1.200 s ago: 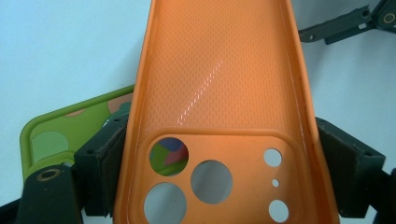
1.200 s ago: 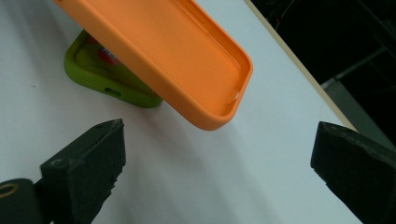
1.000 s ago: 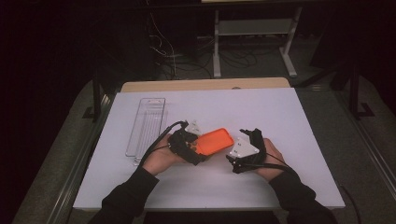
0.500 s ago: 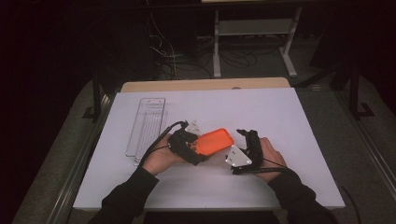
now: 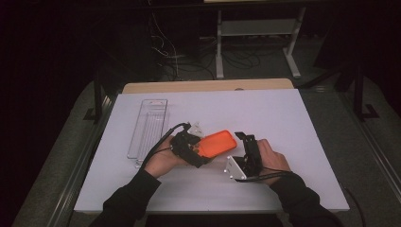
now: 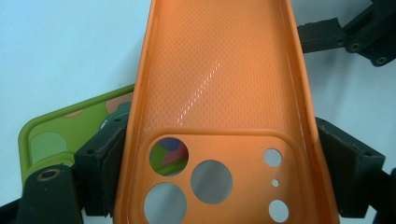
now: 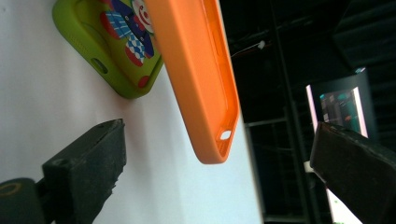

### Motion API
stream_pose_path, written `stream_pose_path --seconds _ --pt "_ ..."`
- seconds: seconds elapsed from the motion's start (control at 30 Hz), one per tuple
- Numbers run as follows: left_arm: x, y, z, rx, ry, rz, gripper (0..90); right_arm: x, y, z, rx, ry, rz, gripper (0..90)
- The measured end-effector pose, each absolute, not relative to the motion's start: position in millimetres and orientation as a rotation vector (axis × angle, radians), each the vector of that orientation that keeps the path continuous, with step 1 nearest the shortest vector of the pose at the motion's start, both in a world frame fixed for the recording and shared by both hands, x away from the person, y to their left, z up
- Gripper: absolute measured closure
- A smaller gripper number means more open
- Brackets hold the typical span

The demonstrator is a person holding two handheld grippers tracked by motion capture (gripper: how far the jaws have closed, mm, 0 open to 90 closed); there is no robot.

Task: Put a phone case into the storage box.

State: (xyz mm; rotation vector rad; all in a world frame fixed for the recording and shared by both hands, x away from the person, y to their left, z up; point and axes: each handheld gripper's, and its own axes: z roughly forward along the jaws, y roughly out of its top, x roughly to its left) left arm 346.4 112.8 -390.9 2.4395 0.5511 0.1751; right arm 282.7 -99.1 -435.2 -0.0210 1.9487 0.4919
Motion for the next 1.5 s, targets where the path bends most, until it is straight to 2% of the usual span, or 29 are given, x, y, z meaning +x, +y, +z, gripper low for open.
stream_pose_path --seconds 0.17,0.53,0.57,0.63,0.67,0.73,0.9,0.93,1.0,1.07,1.3,1.5 --pt "346.0 112.1 -390.4 2.437 0.549 0.176 15.8 279.7 -95.1 -438.9 -0.057 1.917 0.465 4.2" --pt "345.1 111.8 -388.7 2.433 0.541 0.178 15.8 276.9 -85.0 -441.7 -0.174 1.815 0.395 14.8" --pt "345.1 112.0 -388.1 2.435 0.535 0.176 15.8 276.1 -82.6 -441.6 -0.188 1.782 0.388 19.1" --pt "344.8 111.7 -388.1 2.433 0.539 0.178 15.8 275.7 -81.3 -441.3 -0.194 1.772 0.381 20.9" --pt "344.4 111.5 -387.4 2.436 0.538 0.176 15.8 275.1 -79.1 -441.4 -0.202 1.757 0.369 26.6" --pt "344.2 111.4 -387.5 2.431 0.538 0.178 15.8 274.9 -78.4 -440.8 -0.208 1.772 0.362 28.7" --pt "344.0 111.8 -386.6 2.43 0.536 0.183 15.8 273.9 -75.1 -447.0 -0.219 1.78 0.34 42.6" --pt "344.0 111.8 -386.6 2.43 0.536 0.183 15.8 273.9 -75.1 -447.0 -0.219 1.78 0.34 42.6" --pt "343.8 111.8 -386.3 2.428 0.537 0.184 15.8 272.7 -72.9 -447.8 -0.224 1.773 0.339 52.1" --pt "343.8 111.9 -386.1 2.429 0.537 0.185 15.8 272.1 -72.9 -447.2 -0.238 1.769 0.335 57.5" --pt "343.7 111.9 -385.9 2.427 0.537 0.186 15.8 270.3 -71.8 -449.0 -0.247 1.773 0.329 68.4" --pt "344.0 111.9 -385.9 2.429 0.531 0.187 15.8 268.5 -70.6 -449.2 -0.262 1.775 0.331 73.2"
